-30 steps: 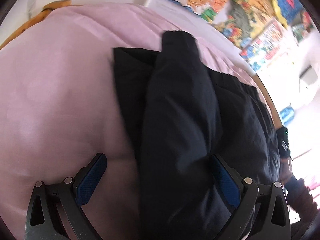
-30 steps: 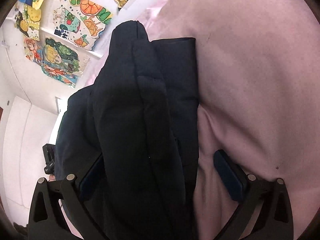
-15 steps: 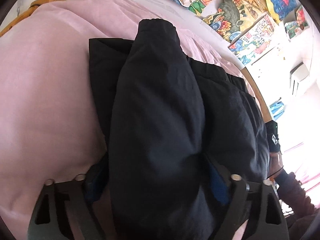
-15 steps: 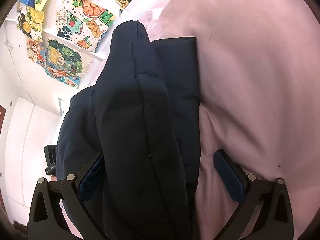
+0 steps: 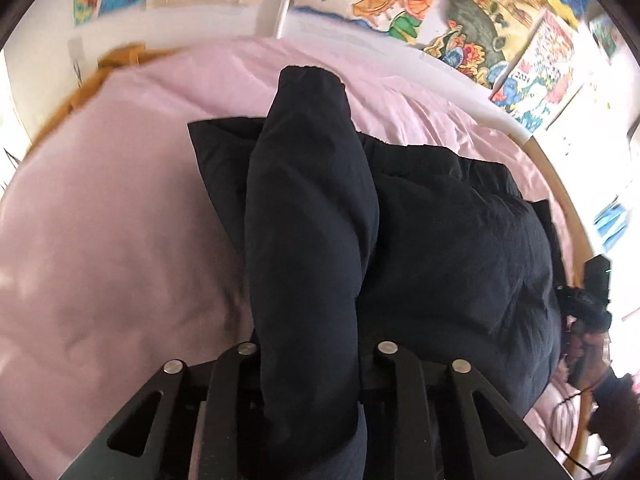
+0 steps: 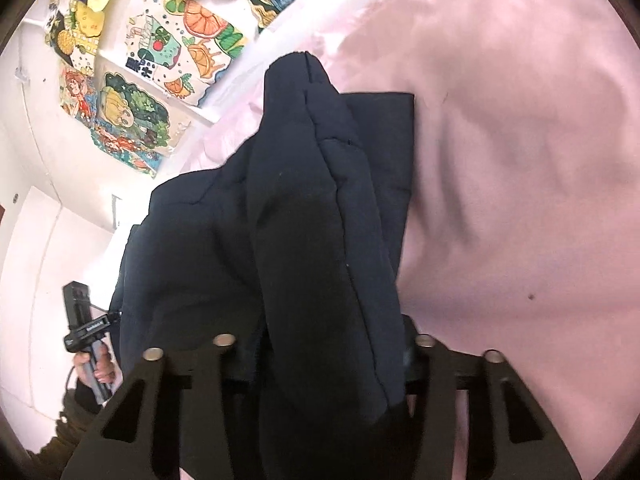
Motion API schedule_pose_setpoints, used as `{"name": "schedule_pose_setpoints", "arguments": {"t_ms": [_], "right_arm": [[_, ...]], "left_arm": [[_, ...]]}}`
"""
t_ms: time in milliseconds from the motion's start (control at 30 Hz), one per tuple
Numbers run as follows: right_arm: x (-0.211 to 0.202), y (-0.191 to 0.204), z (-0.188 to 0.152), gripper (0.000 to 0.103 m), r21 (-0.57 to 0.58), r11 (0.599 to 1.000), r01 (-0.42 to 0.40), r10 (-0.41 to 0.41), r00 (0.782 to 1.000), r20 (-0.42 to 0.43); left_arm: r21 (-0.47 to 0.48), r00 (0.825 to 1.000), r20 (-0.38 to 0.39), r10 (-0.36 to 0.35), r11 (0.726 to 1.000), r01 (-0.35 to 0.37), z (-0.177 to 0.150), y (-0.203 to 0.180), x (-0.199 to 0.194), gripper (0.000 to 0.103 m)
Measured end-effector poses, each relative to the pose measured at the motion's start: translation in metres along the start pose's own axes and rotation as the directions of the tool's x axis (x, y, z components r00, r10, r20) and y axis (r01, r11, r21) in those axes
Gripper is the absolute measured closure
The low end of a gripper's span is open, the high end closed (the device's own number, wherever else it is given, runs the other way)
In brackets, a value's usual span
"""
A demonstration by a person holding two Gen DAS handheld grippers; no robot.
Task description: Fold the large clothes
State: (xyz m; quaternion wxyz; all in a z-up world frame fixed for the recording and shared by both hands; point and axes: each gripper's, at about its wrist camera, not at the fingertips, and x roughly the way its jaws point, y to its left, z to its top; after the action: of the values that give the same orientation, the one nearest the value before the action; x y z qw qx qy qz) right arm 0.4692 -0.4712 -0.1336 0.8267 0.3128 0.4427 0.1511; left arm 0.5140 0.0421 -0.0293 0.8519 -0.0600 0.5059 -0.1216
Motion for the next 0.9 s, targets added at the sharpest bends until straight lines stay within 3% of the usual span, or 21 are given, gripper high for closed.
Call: {"name": "schedule_pose_setpoints", "arguments": {"t_ms": [167,300,633,767,900], "right_arm": [[-0.031,0.017,-0.008,0.08,-0.027,1.0,0.013,-0.011,0.998,0.056],[-0.064,0.037,-0.02,0.081,-0.041,0.999,0.025,-0.021,0.996,0.082],[-0.167,0.115,-0.058,0.082,-0.152,0.983,0.103,-0.088,0.991,0.102],[-0.199,0.141,-0.094,0.082,-0.167,0.975,0.149,-0.134,0.986,0.098],[-0.203,0.137,-0.136,0.082,-0.165,0.973,0.162,-0.153,0.986,0.07]], "left_arm": [[0.004,0.996,0.05,0.068,0.998,-0.069,-0.004,-0.027,-0.037,0.087],[0.091,0.989,0.102,0.108,0.989,-0.117,-0.013,-0.052,-0.075,0.089],[0.112,0.981,0.185,0.061,0.99,-0.083,-0.07,-0.072,-0.196,0.091],[0.138,0.974,0.228,0.005,0.99,-0.038,-0.102,-0.073,-0.226,0.094],[0.197,0.966,0.257,0.011,0.978,-0.064,-0.131,-0.083,-0.233,0.094]]}}
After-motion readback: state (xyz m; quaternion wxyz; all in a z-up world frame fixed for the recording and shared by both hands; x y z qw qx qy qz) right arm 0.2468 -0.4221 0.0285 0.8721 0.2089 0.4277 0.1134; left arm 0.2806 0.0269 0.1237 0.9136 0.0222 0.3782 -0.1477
